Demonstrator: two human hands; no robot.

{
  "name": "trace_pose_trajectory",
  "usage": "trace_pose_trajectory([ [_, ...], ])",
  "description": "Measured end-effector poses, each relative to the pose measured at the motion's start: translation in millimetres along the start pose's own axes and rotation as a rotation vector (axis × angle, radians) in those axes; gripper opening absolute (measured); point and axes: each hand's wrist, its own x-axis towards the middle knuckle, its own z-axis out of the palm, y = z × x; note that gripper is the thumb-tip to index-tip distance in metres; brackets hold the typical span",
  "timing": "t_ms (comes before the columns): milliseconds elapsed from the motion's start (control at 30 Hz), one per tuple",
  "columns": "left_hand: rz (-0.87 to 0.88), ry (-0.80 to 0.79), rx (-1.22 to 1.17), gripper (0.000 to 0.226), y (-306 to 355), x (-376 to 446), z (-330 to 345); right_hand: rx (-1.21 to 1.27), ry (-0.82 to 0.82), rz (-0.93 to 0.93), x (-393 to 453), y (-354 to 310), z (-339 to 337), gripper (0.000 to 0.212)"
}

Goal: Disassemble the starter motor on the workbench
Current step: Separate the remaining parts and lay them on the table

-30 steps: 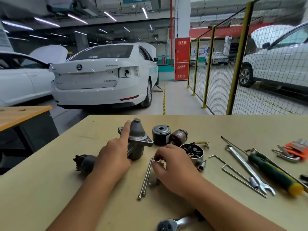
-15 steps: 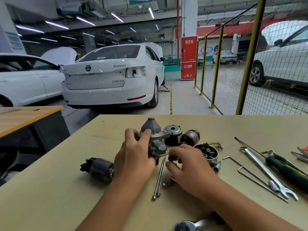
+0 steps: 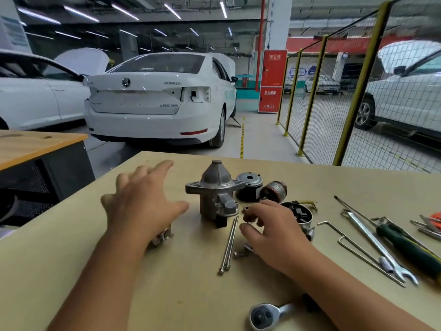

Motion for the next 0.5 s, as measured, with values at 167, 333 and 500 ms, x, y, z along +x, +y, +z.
trace_pose_trajectory([
  [167,-0.210,-0.499,-0.284,0.107,-26.4,1.7,1.4,0.006,0.004,0.039,-0.2,1.4,2.5,0.012],
  [333,-0.097,-0.401,-0.351,0.059,-11.4,-3.3,5.8,-0.015,0.013,0.039,0.7,0.6,0.8,0.008],
  [500,0.265,-0.020,-0.634,0.058,5.7,-10.6,3.7,0.301,0.164,-0.021,3.2,-14.8,-12.9,0.019],
])
